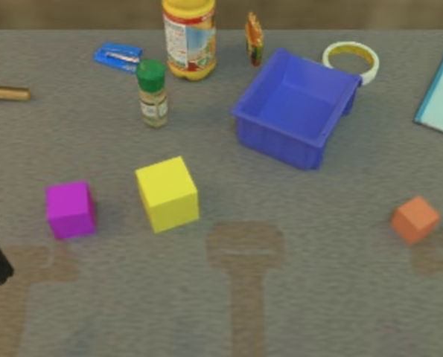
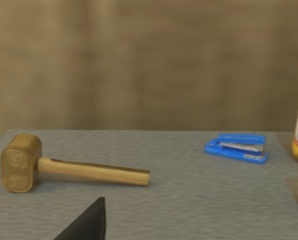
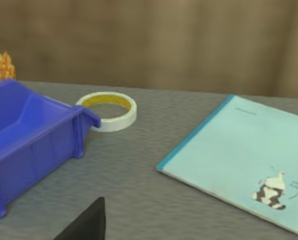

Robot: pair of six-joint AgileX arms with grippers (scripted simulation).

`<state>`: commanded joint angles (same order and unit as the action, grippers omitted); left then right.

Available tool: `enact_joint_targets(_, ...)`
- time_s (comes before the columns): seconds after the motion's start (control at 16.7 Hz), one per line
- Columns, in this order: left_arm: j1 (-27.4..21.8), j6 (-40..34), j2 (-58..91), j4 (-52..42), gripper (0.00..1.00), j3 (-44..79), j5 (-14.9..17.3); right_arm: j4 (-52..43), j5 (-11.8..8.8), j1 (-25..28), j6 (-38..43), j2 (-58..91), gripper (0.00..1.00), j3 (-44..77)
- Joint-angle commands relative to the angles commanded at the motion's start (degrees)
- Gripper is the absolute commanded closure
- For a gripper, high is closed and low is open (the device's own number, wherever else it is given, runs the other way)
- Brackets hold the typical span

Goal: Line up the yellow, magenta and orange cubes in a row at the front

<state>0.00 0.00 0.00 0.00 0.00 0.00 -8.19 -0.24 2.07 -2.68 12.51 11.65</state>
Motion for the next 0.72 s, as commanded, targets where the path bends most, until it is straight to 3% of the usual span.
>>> enact_joint_targets(0.72, 0.00, 0.00, 0.00, 0.00, 0.00, 0.00, 0.00, -36.92, 0.22, 7.40, -11.31, 68.24, 0.00, 45.91)
